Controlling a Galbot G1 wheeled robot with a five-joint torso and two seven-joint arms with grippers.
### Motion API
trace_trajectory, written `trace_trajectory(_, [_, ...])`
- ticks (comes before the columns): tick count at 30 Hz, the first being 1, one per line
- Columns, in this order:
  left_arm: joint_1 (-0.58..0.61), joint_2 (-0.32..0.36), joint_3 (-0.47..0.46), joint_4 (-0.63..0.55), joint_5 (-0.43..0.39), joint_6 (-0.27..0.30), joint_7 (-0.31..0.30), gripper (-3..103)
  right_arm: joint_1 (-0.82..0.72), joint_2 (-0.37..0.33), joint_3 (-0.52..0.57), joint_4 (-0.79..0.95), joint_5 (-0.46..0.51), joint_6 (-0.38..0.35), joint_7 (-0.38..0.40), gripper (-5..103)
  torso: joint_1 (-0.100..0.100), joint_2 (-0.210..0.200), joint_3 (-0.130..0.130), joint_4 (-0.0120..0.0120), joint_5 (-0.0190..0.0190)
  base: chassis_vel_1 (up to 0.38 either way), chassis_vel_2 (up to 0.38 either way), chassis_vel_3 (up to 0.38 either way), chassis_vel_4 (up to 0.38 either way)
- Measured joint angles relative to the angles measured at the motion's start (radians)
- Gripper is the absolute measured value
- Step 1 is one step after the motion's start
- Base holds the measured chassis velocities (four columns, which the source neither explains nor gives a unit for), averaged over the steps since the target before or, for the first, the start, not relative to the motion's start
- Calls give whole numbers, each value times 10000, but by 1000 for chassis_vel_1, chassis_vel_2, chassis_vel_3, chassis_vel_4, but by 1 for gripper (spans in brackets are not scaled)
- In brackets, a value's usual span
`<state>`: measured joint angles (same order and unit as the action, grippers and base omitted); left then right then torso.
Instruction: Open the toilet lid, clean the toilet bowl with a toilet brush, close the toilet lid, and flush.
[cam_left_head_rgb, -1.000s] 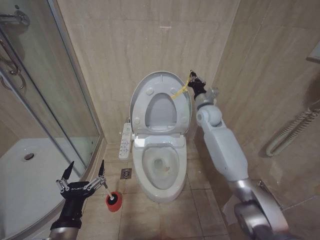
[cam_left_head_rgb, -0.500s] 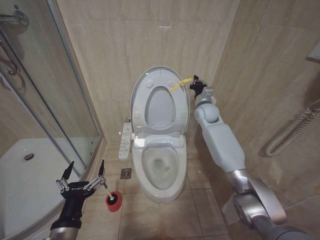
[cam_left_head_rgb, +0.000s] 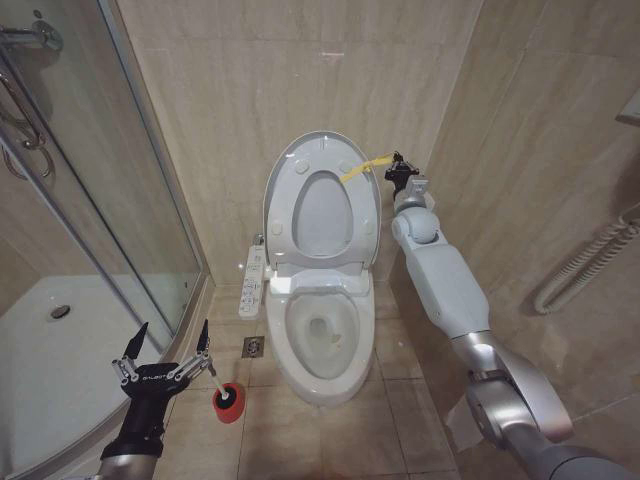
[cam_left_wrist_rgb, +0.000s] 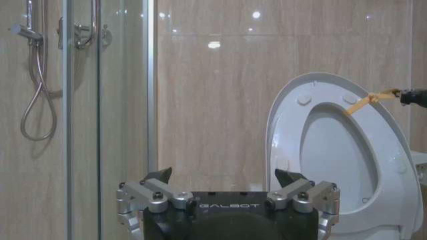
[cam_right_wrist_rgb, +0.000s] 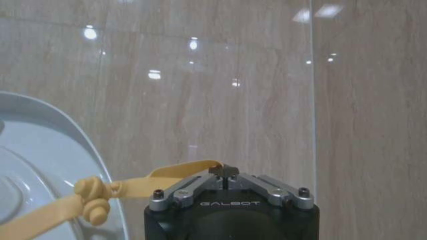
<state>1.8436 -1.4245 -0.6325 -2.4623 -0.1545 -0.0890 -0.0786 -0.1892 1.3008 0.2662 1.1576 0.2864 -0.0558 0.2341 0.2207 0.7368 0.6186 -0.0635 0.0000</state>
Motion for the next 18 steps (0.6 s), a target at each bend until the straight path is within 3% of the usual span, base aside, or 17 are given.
trace_trajectory(12, [0,0,0,0,0,0,0,100,322,268,-250,-620,30,272,-151,0,0,0,0,-9,1,0,0,0,0])
trace_trajectory(18, [0,0,0,0,0,0,0,100,153,82,-457,148,434,19,-17,0,0,0,-1,-4,-2,0,0,0,0])
